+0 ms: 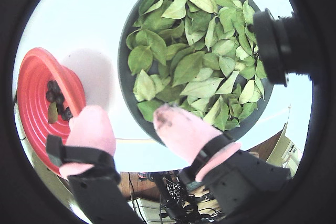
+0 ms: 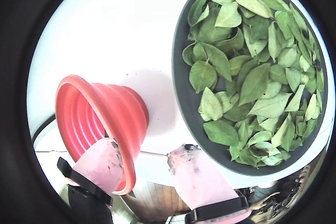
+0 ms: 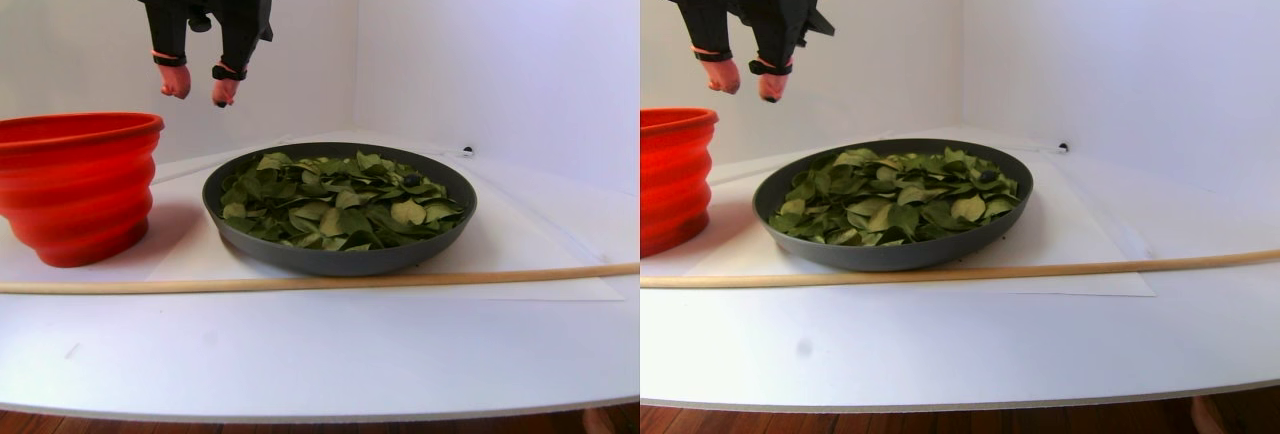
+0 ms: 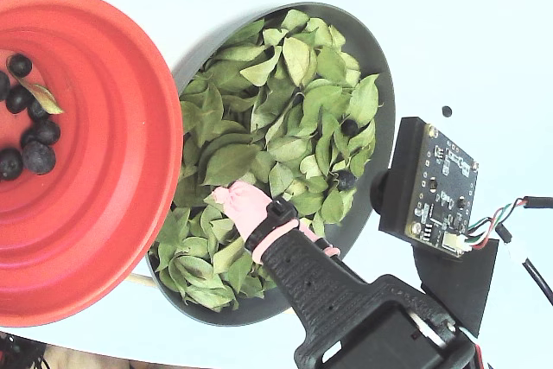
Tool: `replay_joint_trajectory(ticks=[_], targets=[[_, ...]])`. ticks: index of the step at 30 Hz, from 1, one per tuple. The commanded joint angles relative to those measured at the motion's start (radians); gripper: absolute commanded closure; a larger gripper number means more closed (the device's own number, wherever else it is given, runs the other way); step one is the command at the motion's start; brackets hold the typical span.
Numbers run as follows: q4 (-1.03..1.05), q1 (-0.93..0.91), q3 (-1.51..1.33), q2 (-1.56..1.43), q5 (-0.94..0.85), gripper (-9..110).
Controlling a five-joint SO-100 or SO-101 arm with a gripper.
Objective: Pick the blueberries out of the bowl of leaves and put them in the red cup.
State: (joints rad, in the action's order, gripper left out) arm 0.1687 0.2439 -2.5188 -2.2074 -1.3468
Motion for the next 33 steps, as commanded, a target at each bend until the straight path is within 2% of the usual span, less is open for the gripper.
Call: replay_joint_trajectory(ticks=[1,33], targets=[[0.000,-0.020,0.057,-0.092,-0.020,84],[-0.132,-0.348,0.143,0.080,-0.242,85]])
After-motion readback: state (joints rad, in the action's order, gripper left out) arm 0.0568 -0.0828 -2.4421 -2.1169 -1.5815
